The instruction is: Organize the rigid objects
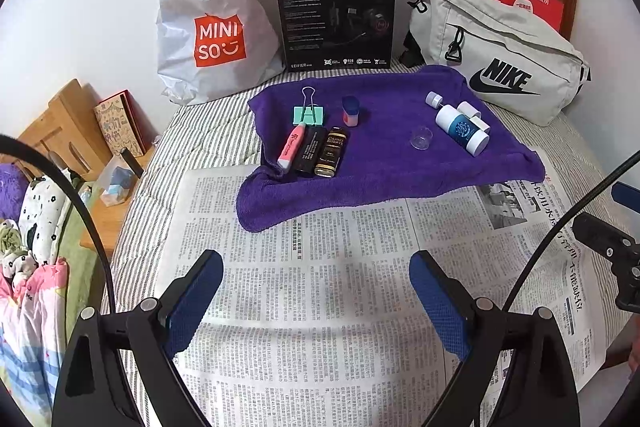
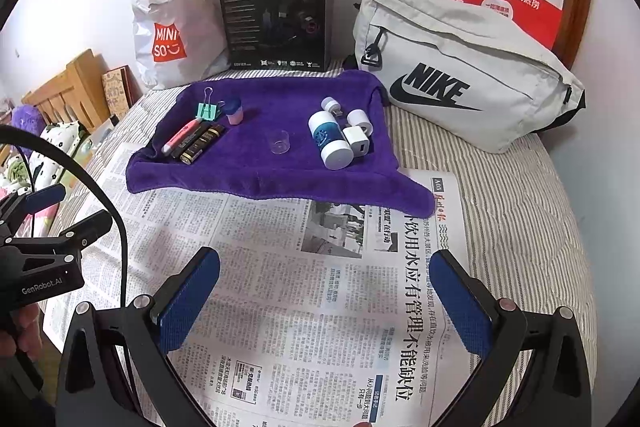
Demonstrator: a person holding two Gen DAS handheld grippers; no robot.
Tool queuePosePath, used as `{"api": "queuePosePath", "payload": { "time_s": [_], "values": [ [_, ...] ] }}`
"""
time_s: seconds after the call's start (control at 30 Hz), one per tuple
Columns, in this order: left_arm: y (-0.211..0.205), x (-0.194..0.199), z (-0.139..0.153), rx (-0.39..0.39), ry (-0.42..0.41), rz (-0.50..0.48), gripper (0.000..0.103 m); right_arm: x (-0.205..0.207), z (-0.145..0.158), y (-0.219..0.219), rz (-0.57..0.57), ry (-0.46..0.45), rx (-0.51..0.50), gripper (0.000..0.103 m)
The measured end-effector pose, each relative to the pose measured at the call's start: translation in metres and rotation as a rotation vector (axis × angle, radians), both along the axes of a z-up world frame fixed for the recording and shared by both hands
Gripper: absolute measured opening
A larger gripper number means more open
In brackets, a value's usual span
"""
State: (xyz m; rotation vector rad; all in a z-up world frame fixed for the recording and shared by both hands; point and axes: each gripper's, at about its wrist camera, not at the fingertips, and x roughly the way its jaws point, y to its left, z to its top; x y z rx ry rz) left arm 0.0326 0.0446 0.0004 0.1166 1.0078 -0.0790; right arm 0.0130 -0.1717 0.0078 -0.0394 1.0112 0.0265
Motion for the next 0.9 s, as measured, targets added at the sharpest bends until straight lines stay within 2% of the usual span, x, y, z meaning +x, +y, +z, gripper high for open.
{"api": "queuePosePath", "payload": {
  "time_s": [0.9],
  "values": [
    [0.0015, -0.0016, -0.0007, 0.012, 0.005, 0.002, 0.095, -0.0001, 0.0017, 0.0000, 0.004, 0.003, -0.009, 0.103]
  ]
}}
